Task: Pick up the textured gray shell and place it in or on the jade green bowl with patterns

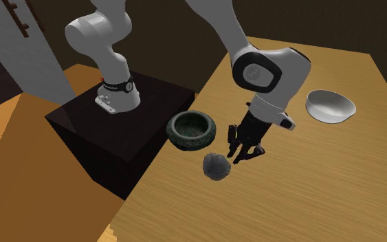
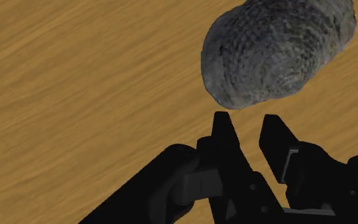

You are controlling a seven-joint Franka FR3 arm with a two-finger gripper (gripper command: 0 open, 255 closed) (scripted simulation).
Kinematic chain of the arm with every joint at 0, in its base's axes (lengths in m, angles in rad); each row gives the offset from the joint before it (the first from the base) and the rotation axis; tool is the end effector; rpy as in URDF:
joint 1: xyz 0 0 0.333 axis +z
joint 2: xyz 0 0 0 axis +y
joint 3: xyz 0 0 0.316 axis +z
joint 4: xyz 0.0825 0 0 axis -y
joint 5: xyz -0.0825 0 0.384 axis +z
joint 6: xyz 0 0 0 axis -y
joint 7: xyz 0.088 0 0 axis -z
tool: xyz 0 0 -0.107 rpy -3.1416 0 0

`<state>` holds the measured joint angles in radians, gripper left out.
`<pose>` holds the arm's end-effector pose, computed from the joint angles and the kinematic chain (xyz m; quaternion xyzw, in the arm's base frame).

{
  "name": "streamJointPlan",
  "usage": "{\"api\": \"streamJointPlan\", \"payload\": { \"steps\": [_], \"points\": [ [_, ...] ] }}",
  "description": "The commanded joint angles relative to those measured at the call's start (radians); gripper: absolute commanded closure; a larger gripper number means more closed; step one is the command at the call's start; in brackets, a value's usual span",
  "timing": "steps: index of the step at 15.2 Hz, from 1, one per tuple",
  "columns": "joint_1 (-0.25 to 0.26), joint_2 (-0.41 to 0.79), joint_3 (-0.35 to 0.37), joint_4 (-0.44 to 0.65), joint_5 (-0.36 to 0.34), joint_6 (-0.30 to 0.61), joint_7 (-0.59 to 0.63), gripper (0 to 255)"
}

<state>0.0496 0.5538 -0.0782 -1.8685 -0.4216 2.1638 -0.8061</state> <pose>0.6115 -0.0320 0.2018 0.8400 0.4967 -0.1883 0.1109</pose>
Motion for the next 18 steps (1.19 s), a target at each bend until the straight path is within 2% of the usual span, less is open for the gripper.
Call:
{"api": "streamJointPlan", "payload": {
  "steps": [1, 5, 6, 7, 8, 9, 10, 11, 13, 16, 18],
  "points": [
    [-0.001, -0.018, 0.001, -0.002, 0.003, -0.016, -0.008, 255],
    [0.0, -0.039, 0.002, -0.004, 0.005, -0.034, -0.015, 255],
    [0.0, -0.039, 0.002, -0.004, 0.005, -0.034, -0.015, 0],
    [-0.073, 0.072, 0.044, 0.19, 0.112, -0.266, -0.289, 0],
    [-0.129, 0.228, 0.079, 0.438, 0.154, -0.535, -0.514, 0],
    [-0.082, 0.112, 0.049, 0.252, 0.097, -0.235, -0.209, 0],
    [-0.071, 0.112, 0.036, 0.252, 0.105, -0.233, -0.214, 0],
    [-0.027, 0.119, 0.04, 0.241, 0.02, -0.271, -0.319, 0],
    [0.044, 0.094, 0.059, 0.14, -0.169, -0.292, -0.518, 0],
    [0.12, -0.023, 0.076, -0.139, -0.483, -0.223, -0.788, 0],
    [0.111, -0.015, 0.068, -0.147, -0.496, -0.204, -0.782, 0]
  ]
}}
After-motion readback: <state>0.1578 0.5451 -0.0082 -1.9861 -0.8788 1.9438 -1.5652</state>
